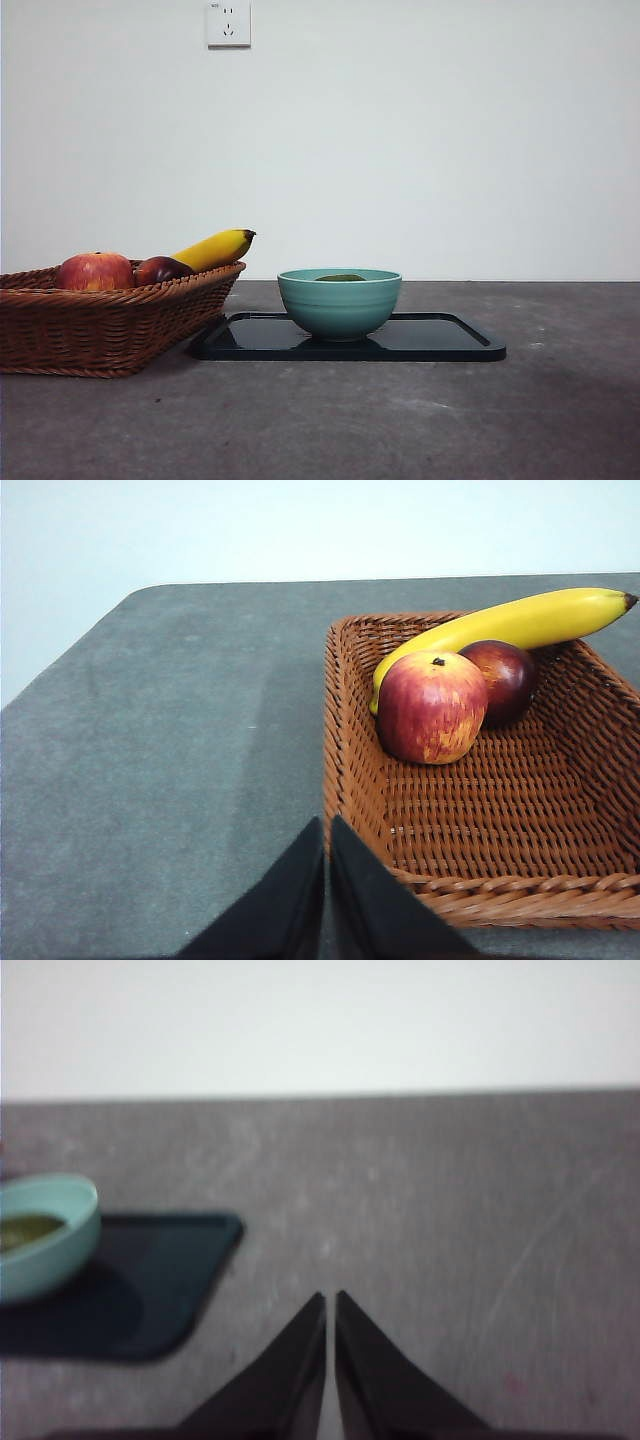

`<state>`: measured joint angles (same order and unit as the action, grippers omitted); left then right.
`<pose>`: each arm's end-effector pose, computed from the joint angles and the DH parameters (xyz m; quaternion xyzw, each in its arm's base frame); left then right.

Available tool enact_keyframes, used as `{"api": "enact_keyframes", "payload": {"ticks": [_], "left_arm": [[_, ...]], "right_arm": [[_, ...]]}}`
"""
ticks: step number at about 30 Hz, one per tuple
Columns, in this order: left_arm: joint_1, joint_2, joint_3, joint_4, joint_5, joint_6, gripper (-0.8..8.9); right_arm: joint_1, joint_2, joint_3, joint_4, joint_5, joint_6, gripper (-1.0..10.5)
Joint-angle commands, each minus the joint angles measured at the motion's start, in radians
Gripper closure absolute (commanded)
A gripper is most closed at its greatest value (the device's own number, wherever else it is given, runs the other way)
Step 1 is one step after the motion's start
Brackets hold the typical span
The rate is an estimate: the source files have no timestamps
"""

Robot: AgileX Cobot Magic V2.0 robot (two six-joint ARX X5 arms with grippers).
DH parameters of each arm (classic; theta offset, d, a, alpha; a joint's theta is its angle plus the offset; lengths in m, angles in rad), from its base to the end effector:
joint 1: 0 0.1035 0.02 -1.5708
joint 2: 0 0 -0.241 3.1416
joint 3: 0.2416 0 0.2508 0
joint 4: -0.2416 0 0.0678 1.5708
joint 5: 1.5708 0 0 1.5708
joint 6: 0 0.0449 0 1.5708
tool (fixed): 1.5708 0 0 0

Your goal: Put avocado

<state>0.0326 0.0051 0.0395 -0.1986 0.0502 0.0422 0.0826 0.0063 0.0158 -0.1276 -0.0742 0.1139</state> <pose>0.1314 0.0020 0.1547 0.0176 0.0817 -0.0105 0.9964 0.1330 0.0144 0.1541 0.0564 0.0634 0.0747 0.9936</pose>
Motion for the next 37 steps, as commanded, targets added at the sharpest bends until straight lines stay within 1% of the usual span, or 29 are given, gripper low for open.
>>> {"api": "enact_keyframes", "payload": {"ticks": [1, 9, 37], "left_arm": [[0.003, -0.002, -0.020, -0.011, -0.002, -0.002, 8.05], [0.003, -0.002, -0.020, -0.011, -0.002, -0.002, 8.05], [0.003, -0.002, -0.020, -0.011, -0.002, -0.002, 8.05]], "right_arm": [[-0.001, -0.003, -0.005, -0.053, 0.005, 0.017, 9.4], [0.000, -0.003, -0.005, -0.029, 0.004, 0.017, 9.4], [0.000, -0.003, -0.005, -0.030, 0.003, 0.017, 9.4]]}}
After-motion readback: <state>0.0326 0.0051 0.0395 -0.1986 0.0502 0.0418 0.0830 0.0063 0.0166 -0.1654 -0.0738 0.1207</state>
